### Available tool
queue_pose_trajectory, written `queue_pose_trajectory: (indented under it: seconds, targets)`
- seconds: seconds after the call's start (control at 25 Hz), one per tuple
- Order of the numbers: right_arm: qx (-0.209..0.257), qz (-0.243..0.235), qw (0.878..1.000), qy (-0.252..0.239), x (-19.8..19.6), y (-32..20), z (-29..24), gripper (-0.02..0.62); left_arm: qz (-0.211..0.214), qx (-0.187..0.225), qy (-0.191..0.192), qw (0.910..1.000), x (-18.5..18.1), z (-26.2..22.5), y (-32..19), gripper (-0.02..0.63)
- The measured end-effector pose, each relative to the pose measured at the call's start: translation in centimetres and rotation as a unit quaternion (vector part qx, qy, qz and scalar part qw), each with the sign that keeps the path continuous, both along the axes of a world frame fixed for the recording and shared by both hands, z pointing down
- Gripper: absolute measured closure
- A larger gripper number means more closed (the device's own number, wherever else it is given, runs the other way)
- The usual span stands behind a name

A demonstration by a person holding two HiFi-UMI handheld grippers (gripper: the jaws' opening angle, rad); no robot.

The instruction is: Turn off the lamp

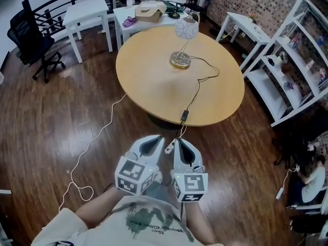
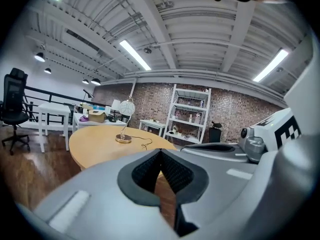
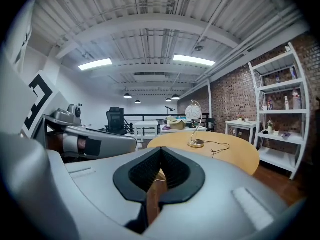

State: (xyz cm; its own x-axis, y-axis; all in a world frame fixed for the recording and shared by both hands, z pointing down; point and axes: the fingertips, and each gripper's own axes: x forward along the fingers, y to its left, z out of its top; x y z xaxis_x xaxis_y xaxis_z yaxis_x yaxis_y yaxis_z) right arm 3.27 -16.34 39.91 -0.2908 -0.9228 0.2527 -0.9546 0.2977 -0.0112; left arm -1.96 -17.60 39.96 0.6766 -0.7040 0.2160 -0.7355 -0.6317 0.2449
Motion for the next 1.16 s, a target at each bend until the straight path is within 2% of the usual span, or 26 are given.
queue_pose_trajectory:
  seconds: [0.32, 0.6, 1.16]
  targets:
    - [0.007, -0.001, 1.0, 0.002, -2.8, 4.1, -2.0, 0.597, 0.005, 0.007, 0.013, 0.9999, -2.8, -1.3, 3.6, 0.607]
    - [0.006, 0.013, 1.0, 0.001, -3.7, 6.5, -1.5, 0.597, 0.011, 0.009, 0.015, 0.9998, -4.1, -1.1, 5.6, 0.607]
    - [-0.002, 0.011, 1.0, 0.007, -4.6, 8.2, -0.9, 0.597, 0.023, 0.009, 0.017, 0.9995, -4.6, -1.0, 7.7, 0.607]
